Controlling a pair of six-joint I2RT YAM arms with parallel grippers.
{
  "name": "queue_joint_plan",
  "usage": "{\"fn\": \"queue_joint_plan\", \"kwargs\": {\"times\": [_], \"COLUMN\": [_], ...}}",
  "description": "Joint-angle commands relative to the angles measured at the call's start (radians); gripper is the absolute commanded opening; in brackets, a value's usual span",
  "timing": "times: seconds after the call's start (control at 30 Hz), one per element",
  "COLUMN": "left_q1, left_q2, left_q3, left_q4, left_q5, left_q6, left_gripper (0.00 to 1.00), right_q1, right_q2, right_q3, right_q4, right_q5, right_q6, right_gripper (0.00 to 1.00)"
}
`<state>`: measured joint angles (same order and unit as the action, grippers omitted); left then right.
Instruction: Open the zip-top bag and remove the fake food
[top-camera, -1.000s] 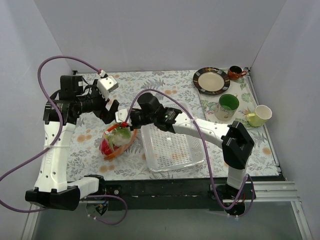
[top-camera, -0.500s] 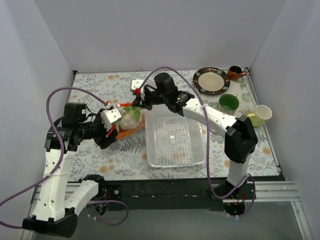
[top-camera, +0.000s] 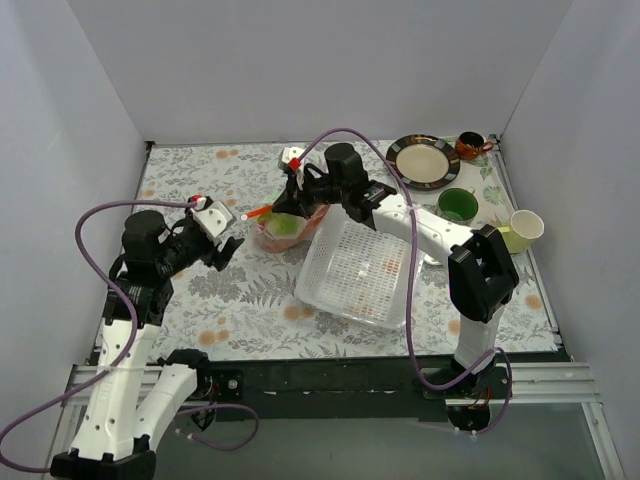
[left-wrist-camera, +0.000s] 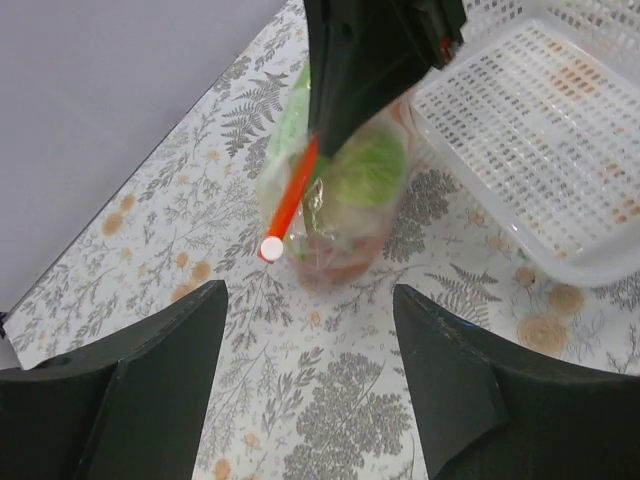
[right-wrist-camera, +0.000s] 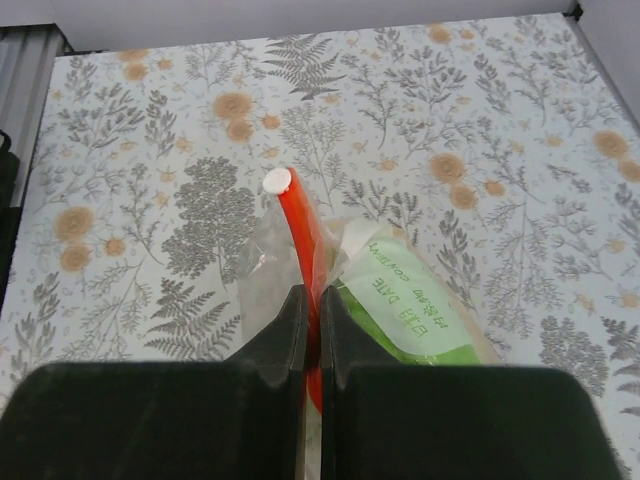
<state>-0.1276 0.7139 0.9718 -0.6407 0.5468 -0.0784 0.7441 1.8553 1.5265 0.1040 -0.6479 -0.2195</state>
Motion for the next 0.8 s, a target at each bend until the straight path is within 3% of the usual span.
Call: {"fn": "queue_joint_plan", "kwargs": {"times": [0.0,0.2,0.27,0.3,0.33,0.47,0.67,0.73,0.77], "left_q1": [-0.001,0.017,0.017,0.017,0.017,0.017,0.017,0.017,0.017], "left_q2": [0.032,0.028,0.038,0.039,0.041,0.065,0.084,0.090,0.097], "left_q3": [-0.100,-0.148,-0.151,-0.159,-0.169,-0.165,-0.223,-0.255,-0.258], "left_q4": [0.185,0.153,0.162,0.185,0.206,0.275,0.383,0.420,0.440], "left_q5": [0.022,0.091,0.087,0.043,0.016,-0.097,-0.030,-0.027,-0.027], "left_q6": [-0.112,-0.100,-0.112,-0.112,-0.095,-0.035,0.006,0.051,0.061], "left_gripper": [0.67,0.77,0.84,0.98,0.98,0.98,0.98,0.86,0.75], "right_q1": [0.009,0.006,-0.002,-0.005,-0.008,-0.014,-0.014,-0.014,-0.014], "right_q2": [-0.085,-0.103,-0.100,-0.099,-0.093,-0.096,-0.111,-0.114,-0.114], "right_q3": [0.000,0.009,0.032,0.041,0.052,0.067,0.043,0.038,0.035], "right_q4": [0.146,0.138,0.126,0.123,0.117,0.105,0.120,0.099,0.094], "right_q5": [-0.093,-0.116,-0.140,-0.151,-0.160,-0.191,-0.226,-0.228,-0.229], "right_q6": [0.072,0.078,0.084,0.089,0.094,0.097,0.120,0.112,0.109], "right_gripper": [0.01,0.01,0.01,0.01,0.01,0.01,0.01,0.01,0.01]}}
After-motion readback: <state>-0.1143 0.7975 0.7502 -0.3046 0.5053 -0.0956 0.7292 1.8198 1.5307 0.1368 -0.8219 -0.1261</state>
